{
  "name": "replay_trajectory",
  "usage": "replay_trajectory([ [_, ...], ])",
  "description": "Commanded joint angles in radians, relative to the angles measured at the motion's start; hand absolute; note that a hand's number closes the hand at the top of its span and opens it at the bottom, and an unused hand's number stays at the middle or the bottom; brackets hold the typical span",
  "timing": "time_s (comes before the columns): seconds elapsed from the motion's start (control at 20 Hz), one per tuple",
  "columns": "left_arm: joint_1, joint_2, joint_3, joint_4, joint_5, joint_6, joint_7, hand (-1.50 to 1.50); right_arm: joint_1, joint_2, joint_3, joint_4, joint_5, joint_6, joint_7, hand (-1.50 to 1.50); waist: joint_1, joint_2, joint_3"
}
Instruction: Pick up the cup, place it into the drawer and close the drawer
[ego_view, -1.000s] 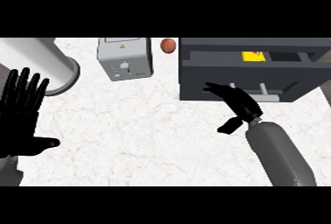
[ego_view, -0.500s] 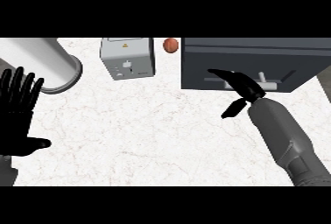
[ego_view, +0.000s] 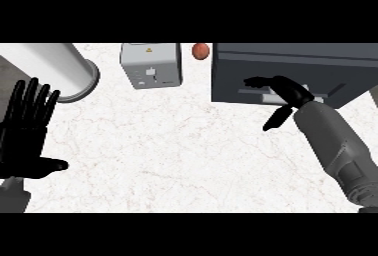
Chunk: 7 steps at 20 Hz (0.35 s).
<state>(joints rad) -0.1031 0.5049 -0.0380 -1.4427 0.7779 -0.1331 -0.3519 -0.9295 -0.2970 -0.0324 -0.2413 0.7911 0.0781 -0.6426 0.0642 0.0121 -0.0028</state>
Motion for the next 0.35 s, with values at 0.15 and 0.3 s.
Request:
replay_trajectory([
  [0.15,-0.013,-0.042,-0.034,0.021,-0.051,0.001,-0.032,-1.50,-0.082,-0.072,-0.031,0.078,0.002,-0.017,0.051,-1.50,0.020,0.025,0.006],
  [0.3,-0.038,0.006,0.010,0.059,-0.028,-0.025,-0.007,-1.50,-0.091,-0.079,-0.039,0.091,-0.005,-0.018,0.043,-1.50,0.028,0.029,0.006],
])
